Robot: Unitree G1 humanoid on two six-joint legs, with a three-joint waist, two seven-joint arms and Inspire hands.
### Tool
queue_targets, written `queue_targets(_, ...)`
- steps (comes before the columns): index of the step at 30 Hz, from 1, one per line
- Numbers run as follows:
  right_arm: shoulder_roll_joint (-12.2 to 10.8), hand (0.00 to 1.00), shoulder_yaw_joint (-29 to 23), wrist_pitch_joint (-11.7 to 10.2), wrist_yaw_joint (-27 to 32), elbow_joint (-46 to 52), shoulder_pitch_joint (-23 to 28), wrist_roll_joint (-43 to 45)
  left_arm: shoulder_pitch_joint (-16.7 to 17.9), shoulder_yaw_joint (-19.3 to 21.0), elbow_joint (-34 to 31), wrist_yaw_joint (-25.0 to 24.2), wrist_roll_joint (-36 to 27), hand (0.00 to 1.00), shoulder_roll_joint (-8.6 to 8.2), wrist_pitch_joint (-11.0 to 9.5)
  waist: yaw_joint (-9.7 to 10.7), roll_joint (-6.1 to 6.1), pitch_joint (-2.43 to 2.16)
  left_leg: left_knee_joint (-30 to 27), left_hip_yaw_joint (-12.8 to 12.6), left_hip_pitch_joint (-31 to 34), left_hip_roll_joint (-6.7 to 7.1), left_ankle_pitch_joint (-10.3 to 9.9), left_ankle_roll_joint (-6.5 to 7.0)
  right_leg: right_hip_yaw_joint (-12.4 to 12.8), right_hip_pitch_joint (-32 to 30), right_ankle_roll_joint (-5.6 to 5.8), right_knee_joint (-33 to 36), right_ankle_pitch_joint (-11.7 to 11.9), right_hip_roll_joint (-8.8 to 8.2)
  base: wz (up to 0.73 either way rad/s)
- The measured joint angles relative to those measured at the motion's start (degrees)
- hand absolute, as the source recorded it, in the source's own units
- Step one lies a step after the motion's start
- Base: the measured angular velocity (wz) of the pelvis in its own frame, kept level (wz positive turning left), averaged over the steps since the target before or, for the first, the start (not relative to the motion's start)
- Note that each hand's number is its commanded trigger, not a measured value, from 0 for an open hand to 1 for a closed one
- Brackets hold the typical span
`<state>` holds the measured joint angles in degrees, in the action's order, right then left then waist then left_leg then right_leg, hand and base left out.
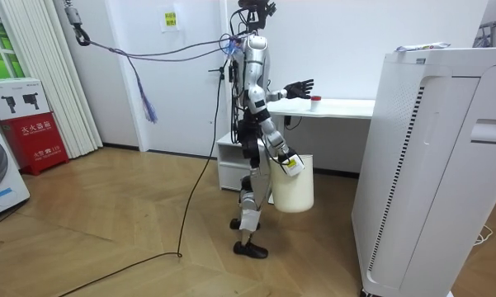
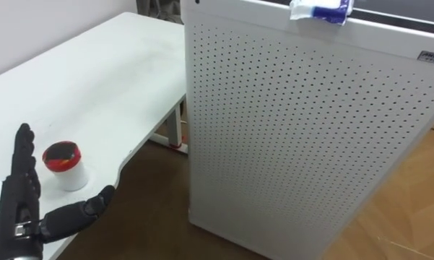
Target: Pick garbage
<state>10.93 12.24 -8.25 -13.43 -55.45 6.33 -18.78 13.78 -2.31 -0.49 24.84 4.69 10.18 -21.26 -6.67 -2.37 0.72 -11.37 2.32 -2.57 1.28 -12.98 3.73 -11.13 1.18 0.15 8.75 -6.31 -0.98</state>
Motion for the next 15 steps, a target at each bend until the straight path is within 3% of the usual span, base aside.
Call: queue_targets(15, 0.0, 1.0, 0.0, 0.2, 0.0, 0.0, 1.2, 1.4, 0.0, 0.5, 5.8, 1.6, -0.1, 0.0, -0.04, 0.2, 0.0, -1.52, 0.03, 0.0, -0.4, -0.7, -0.08, 0.0, -0.03, 0.2, 0.8, -0.03, 0.1, -0.1, 0.07, 0.0)
